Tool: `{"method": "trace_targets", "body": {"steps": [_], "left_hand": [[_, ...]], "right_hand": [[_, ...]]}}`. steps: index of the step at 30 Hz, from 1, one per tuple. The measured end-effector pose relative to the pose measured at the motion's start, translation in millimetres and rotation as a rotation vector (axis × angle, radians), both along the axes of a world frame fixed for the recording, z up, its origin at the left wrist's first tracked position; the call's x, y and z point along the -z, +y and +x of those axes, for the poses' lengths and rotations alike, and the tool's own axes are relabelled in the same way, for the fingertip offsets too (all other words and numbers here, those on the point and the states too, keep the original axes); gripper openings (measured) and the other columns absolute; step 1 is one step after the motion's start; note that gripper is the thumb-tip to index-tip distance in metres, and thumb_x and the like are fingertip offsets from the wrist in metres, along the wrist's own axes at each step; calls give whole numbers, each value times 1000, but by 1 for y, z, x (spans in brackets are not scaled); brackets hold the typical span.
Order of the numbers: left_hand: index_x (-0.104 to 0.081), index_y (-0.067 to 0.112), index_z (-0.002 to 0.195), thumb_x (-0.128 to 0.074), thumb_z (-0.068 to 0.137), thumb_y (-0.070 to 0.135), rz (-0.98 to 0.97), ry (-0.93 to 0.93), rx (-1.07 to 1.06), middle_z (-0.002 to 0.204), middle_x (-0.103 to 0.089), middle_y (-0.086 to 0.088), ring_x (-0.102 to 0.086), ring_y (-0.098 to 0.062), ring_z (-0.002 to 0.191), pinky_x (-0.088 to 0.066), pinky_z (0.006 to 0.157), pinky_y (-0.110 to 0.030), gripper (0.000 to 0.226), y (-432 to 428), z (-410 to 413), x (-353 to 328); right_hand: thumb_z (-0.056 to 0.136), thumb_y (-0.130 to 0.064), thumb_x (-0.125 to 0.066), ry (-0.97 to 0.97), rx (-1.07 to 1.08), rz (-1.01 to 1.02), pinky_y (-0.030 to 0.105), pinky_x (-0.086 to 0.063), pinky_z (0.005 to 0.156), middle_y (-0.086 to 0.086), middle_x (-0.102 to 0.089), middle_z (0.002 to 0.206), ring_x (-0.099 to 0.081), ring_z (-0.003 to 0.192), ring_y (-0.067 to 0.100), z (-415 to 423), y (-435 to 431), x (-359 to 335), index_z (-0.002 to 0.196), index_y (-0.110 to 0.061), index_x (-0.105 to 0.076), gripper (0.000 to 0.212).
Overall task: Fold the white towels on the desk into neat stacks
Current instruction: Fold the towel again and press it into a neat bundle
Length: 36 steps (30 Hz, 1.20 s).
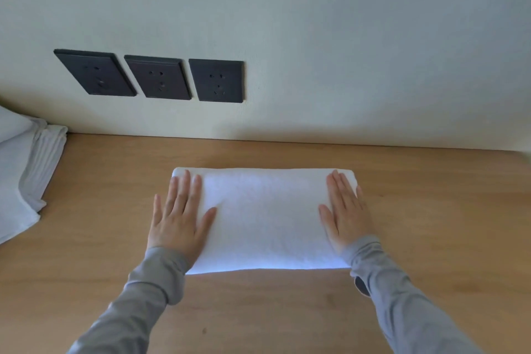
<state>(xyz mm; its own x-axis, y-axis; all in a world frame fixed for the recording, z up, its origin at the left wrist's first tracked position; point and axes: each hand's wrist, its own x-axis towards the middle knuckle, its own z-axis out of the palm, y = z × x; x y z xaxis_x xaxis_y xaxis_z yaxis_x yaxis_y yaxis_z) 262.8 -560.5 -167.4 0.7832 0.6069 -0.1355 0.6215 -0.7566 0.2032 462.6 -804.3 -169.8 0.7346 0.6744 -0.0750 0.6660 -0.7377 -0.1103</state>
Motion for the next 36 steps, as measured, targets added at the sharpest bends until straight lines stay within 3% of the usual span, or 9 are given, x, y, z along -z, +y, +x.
{"method": "trace_targets", "body": {"steps": [4,9,12,14,19,25,29,34,36], "left_hand": [[13,23,147,11,81,60,89,12,-9,157,12,2,15,-16,144,4,118,-43,76,-4,2,-12],[-32,15,144,-18,93,40,175,-102,250,152,-28,-11,-26,-31,140,-24,111,-53,59,-70,26,-34],[-7,18,150,-6,94,40,169,-79,310,158,-1,-5,5,-27,144,2,115,-50,60,-102,46,-27],[13,19,148,3,93,42,154,-35,280,155,20,-1,27,-22,139,19,112,-45,61,-102,50,-15],[-13,14,149,-11,96,39,146,-37,288,158,-7,-5,-3,-25,145,-8,116,-49,58,-103,46,-5],[-4,18,149,-1,94,44,149,-8,350,158,4,-2,7,-25,144,1,115,-45,61,-97,43,-11],[-25,18,146,3,94,51,112,-21,198,154,-22,-1,-23,-21,141,-17,112,-42,68,-52,-4,-18],[18,27,144,34,69,67,19,18,89,152,22,11,17,-11,142,-1,118,-38,86,-19,-34,-14],[24,28,141,25,73,69,-5,-6,47,148,30,12,22,-11,141,7,116,-38,79,-22,-30,-18]], "right_hand": [[97,-43,-10,-26,25,-85,34,10,118,-5,12,157,16,142,6,1,-1,-5,149,-17,7,61],[98,-32,-14,-64,7,-4,42,11,115,3,3,158,8,145,18,-27,25,-28,149,-13,-5,55],[97,-25,-16,-44,-135,121,42,2,116,3,-15,156,-6,145,22,-58,48,-33,147,-11,-24,53],[99,-23,-20,-11,-147,91,39,7,117,-1,-6,157,1,146,19,-65,51,-24,148,-14,-17,50],[94,-24,-22,-68,-130,116,44,-16,112,6,-28,152,-23,142,24,-67,40,-8,143,-9,-34,53],[96,-32,-17,-64,-177,29,41,-11,112,3,-22,154,-18,143,22,-63,36,-11,145,-12,-26,55],[98,-42,-6,-79,-97,9,38,-10,112,-1,-23,153,-4,144,7,-46,-8,-14,145,-11,-26,60],[98,-41,-11,-39,-11,-5,32,6,116,-5,0,155,20,140,3,-40,-26,-7,145,-18,0,53],[100,-39,-15,-10,15,-8,31,12,115,-11,18,153,25,137,3,-43,-20,-6,141,-26,16,53]]}}
